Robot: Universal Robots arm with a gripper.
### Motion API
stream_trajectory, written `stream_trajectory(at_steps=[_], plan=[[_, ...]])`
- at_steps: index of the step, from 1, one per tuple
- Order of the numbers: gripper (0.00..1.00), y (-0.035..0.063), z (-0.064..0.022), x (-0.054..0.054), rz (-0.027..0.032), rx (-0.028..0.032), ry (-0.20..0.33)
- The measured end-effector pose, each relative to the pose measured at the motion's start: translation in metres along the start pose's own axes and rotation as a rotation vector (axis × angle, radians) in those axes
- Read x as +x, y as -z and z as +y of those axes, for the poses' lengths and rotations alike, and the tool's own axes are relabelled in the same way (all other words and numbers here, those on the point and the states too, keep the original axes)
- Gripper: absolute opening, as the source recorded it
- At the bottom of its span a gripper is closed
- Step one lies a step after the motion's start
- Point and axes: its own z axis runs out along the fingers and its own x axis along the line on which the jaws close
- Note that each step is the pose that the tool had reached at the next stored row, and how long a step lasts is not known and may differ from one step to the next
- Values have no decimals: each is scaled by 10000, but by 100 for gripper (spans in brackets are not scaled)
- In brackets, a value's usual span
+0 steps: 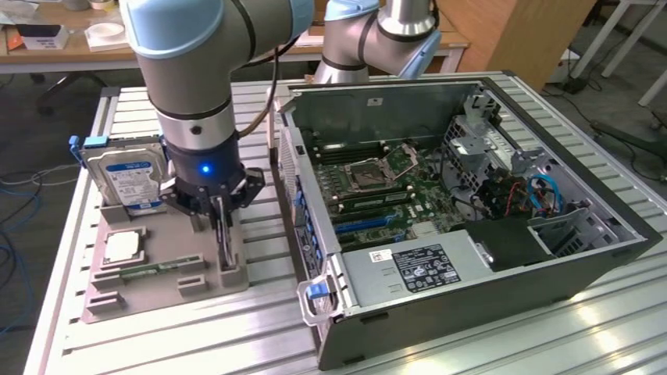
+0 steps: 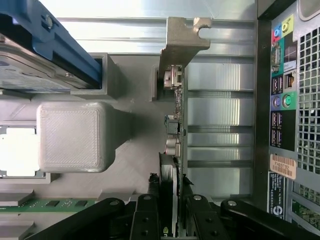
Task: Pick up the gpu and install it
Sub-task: 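Pick up the gpu and move the gpu toward the slot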
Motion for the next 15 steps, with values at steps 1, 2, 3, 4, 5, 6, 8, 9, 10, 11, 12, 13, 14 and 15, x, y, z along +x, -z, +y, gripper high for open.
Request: stream_trajectory(at_steps=[1, 2, 3, 4, 5, 6, 8, 9, 10, 11, 12, 13, 14, 15], plan=[[27, 21, 1, 1, 0, -4, 0], [27, 43, 2, 2, -1, -7, 1], [27, 66, 3, 3, 0, -9, 0], [27, 90, 5, 5, 0, -13, 0], [27, 113, 6, 6, -2, -16, 0], [27, 133, 7, 7, -3, -17, -1], [27, 162, 9, 10, -3, -22, 0], [27, 177, 10, 11, -4, -25, 0], [27, 189, 10, 11, -4, -27, -1], [27, 199, 11, 11, -3, -30, 0], [27, 207, 11, 12, -3, -32, -1], [27, 211, 11, 13, -4, -39, -1], [27, 215, 11, 14, -4, -46, -3], [27, 222, 11, 14, -3, -48, -3]])
